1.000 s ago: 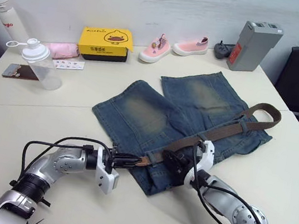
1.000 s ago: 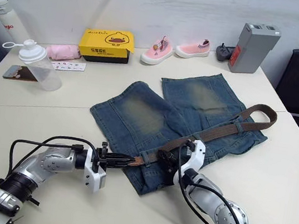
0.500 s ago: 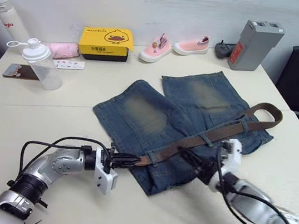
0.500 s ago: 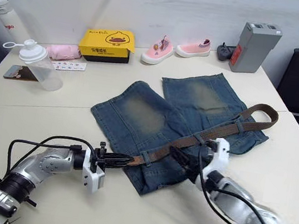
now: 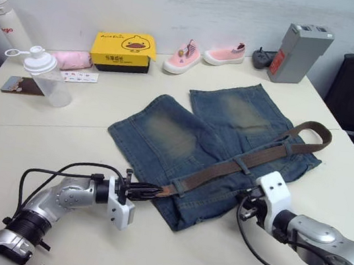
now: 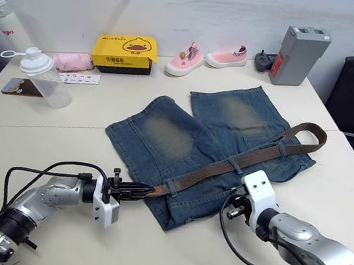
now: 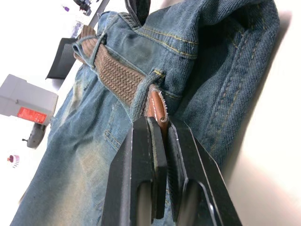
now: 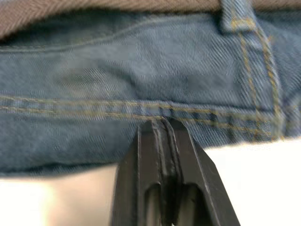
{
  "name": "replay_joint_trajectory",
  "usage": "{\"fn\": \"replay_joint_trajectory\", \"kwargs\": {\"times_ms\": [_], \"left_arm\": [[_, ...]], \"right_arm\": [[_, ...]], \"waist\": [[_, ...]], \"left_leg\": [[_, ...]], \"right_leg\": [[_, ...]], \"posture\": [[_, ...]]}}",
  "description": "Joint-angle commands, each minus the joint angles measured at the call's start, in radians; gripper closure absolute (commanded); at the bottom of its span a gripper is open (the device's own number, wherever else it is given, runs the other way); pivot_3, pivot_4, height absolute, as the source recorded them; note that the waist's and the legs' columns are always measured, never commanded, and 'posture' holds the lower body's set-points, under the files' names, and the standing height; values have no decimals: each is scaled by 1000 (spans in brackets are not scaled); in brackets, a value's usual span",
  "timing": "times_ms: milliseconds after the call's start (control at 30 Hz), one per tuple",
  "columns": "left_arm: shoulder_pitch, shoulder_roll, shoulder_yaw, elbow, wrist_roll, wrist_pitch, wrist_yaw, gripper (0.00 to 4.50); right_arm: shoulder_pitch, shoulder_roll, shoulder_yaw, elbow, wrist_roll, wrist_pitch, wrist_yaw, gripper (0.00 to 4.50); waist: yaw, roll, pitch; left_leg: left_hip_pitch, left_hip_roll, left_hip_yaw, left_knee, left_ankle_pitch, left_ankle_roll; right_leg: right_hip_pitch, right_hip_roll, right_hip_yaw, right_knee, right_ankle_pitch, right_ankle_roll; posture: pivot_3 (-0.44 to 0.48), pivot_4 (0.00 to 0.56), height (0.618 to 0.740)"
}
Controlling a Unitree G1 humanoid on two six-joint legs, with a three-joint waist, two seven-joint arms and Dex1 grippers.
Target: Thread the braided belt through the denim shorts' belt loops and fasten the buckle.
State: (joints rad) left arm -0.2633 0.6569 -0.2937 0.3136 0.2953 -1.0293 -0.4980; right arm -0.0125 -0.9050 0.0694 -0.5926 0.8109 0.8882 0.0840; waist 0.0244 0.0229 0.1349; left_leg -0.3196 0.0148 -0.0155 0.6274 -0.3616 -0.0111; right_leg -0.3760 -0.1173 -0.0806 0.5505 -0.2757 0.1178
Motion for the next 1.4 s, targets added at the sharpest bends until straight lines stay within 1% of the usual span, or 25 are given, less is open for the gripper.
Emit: {"fn": "replay_joint_trajectory", "kwargs": {"times_ms": [33, 67, 133, 200, 233, 300, 333, 367, 433, 500, 567, 633, 700, 733, 767, 833, 867, 933, 1033, 1233, 1267, 1300, 1333, 1367, 1400], "left_arm": [[45, 55, 20, 0, -45, -7, -15, 4500], [52, 63, 21, 2, -52, -6, -17, 4500], [98, 128, 36, 26, -82, -40, -32, 4500], [134, 184, 44, 54, -98, -82, -38, 4500], [161, 227, 50, 91, -100, -125, -40, 4500], [210, 327, 72, 202, -64, -236, -34, 4500], [224, 373, 93, 272, -24, -297, -18, 4500], [226, 397, 105, 320, 4, -338, -4, 4500], [211, 444, 124, 441, 76, -397, 33, 4500], [184, 499, 148, 571, 162, -416, 97, 4500], [166, 533, 159, 637, 239, -435, 160, 4500], [160, 599, 149, 704, 335, -423, 261, 4500], [153, 650, 106, 742, 457, -370, 396, 4500], [148, 666, 76, 742, 526, -347, 470, 4500], [135, 677, 53, 757, 565, -320, 533, 4500], [112, 702, -18, 769, 681, -264, 684, 4500], [103, 709, -53, 774, 730, -243, 749, 4500], [74, 713, -104, 787, 779, -246, 830, 4500], [-3, 678, -107, 830, 686, -343, 801, 3173], [-159, 606, -103, 820, 493, -538, 690, 847], [-173, 601, -140, 775, 415, -564, 670, 375], [-178, 599, -169, 744, 352, -577, 650, 13], [-180, 600, -195, 723, 297, -583, 628, 0], [-182, 618, -278, 638, 194, -585, 600, 0], [-184, 634, -340, 580, 115, -585, 572, 0]], "right_arm": [[-1, 31, 57, 15, -83, 28, 23, 4464], [0, 39, 58, 15, -96, 32, 31, 4464], [0, 61, 53, 23, -108, 61, 29, 4464], [-1, 78, 47, 25, -126, 75, 39, 4464], [-6, 91, 41, 28, -124, 82, 40, 4464], [-16, 110, 40, 28, -126, 95, 45, 4464], [-19, 122, 39, 28, -128, 102, 50, 4464], [-21, 130, 39, 27, -132, 109, 55, 4464], [-25, 143, 43, 23, -144, 117, 65, 4464], [-31, 157, 46, 24, -157, 125, 71, 4464], [-33, 166, 45, 23, -170, 133, 79, 4464], [-45, 179, 43, 24, -181, 144, 86, 4464], [-52, 192, 41, 20, -186, 152, 95, 4464], [-53, 198, 43, 19, -191, 154, 97, 4464], [-55, 201, 46, 19, -198, 156, 100, 4464], [-61, 214, 43, 21, -202, 164, 106, 4464], [-64, 217, 42, 22, -207, 166, 111, 4464], [-71, 224, 39, 25, -216, 172, 120, 4464], [-75, 226, 37, 33, -233, 174, 133, 4500], [-83, 238, 26, 51, -251, 183, 157, 4500], [-85, 243, 19, 58, -253, 185, 160, 4179], [-86, 247, 15, 62, -257, 186, 163, 3825], [-87, 250, 11, 64, -260, 188, 166, 3510], [-89, 254, 1, 65, -258, 187, 171, 3053], [-90, 257, -7, 65, -258, 188, 177, 2427]], "waist": [[-2, -2, -2], [-3, -3, -2], [-6, -3, -4], [-11, -3, -5], [-12, -2, -6], [-18, -3, -7], [-26, -3, -7], [-29, -3, -7], [-28, -2, -8], [-27, 0, -8], [-27, -1, -9], [-29, -4, -9], [-31, -4, -9], [-32, -4, -9], [-32, -3, -9], [-31, -3, -8], [-30, -4, -7], [-30, -5, -6], [-29, -4, -6], [-23, -5, -6], [-20, -8, -5], [-19, -11, -5], [-18, -13, -5], [-21, -15, -4], [-24, -15, -4]], "left_leg": [[0, 1, 0, 0, 0, 0], [0, 3, 0, 0, -1, -1], [0, 5, 0, 0, -2, -2], [0, 10, 1, 0, -4, -5], [0, 11, 1, 0, -4, -6], [2, 13, 0, -1, -5, -7], [3, 15, 0, -3, -5, -7], [4, 15, 0, -6, -5, -7], [6, 16, 1, -11, -5, -7], [6, 16, 0, -12, -5, -7], [6, 16, 0, -12, -5, -7], [6, 16, 0, -12, -4, -7], [7, 16, 0, -13, -4, -7], [7, 16, 0, -14, -4, -7], [7, 15, 1, -15, -4, -7], [12, 15, 3, -17, -4, -7], [14, 15, 5, -17, -4, -7], [17, 16, 7, -17, -5, -7], [21, 18, 9, -19, -5, -8], [21, 19, 16, -18, -5, -8], [21, 18, 16, -17, -5, -9], [21, 17, 16, -16, -4, -9], [20, 17, 14, -16, -5, -9], [20, 17, 10, -16, -5, -10], [19, 16, 10, -16, -5, -10]], "right_leg": [[0, 0, 0, 0, 0, 0], [0, 1, 0, 1, -1, -1], [1, 1, 0, 1, -2, -3], [1, 0, 1, 2, -5, -10], [1, 0, 1, 2, -5, -10], [1, 2, -1, 4, -7, -13], [0, 3, -1, 5, -8, -14], [-1, 3, -1, 6, -10, -18], [-1, 5, -2, 7, -11, -19], [-1, 6, -4, 7, -11, -19], [-2, 7, -5, 8, -11, -19], [-2, 8, -6, 9, -11, -19], [-2, 9, -6, 10, -11, -19], [-3, 10, -6, 10, -11, -19], [-3, 16, -6, 10, -11, -19], [-1, 18, -4, 11, -12, -19], [-1, 18, -2, 13, -12, -19], [-1, 18, 1, 18, -15, -18], [-2, 18, 3, 23, -18, -18], [-3, 14, 2, 28, -20, -20], [-3, 11, 1, 28, -20, -20], [-3, 5, 0, 28, -20, -20], [-3, 3, 0, 27, -19, -19], [-2, 2, 1, 26, -19, -18], [0, 0, 2, 24, -17, -18]], "posture": [[0, 150, 739], [0, 150, 739], [0, 150, 739], [0, 150, 739], [0, 150, 739], [0, 150, 739], [0, 150, 739], [0, 150, 739], [0, 150, 739], [0, 150, 739], [0, 150, 739], [0, 150, 739], [0, 150, 739], [0, 150, 739], [0, 150, 739], [0, 150, 739], [0, 150, 739], [0, 150, 739], [0, 150, 739], [0, 150, 739], [0, 150, 739], [0, 150, 739], [0, 150, 739], [0, 150, 739], [0, 150, 739]]}}
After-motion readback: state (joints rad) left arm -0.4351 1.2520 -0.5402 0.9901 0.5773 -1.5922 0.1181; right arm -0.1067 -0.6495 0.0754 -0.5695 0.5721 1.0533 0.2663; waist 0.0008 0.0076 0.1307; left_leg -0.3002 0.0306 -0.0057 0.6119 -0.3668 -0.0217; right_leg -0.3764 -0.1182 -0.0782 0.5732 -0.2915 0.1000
